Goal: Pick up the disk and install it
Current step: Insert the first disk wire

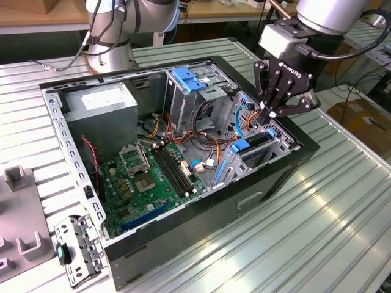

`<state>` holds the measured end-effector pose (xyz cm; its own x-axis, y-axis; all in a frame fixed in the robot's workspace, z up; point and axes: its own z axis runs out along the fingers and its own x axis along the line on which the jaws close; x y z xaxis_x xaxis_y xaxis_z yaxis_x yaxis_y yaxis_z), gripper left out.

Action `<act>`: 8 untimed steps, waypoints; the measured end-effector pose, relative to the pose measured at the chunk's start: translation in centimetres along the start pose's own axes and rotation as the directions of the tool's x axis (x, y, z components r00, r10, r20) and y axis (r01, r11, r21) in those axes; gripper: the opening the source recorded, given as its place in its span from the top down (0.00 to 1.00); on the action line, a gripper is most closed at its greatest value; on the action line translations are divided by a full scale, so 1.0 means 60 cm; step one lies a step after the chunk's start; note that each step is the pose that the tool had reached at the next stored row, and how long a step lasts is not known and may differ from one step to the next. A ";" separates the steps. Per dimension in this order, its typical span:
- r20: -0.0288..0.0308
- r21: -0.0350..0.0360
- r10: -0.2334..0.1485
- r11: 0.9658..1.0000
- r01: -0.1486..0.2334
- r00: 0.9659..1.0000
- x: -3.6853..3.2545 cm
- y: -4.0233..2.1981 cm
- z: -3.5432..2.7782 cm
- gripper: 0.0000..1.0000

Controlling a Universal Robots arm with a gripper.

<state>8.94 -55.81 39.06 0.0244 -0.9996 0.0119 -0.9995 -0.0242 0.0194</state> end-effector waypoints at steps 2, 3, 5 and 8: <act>-0.001 0.000 -0.035 0.999 0.035 0.999 0.000 -0.001 0.000 0.89; -0.001 0.000 -0.057 0.998 0.057 0.998 0.000 -0.002 0.000 0.89; -0.001 -0.001 -0.075 0.997 0.075 0.997 0.000 -0.004 -0.003 0.89; -0.001 -0.002 -0.083 0.997 0.083 0.997 0.000 -0.006 -0.012 0.89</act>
<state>9.29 -55.81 39.78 0.1069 -0.9942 0.0116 -0.9940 -0.1067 0.0224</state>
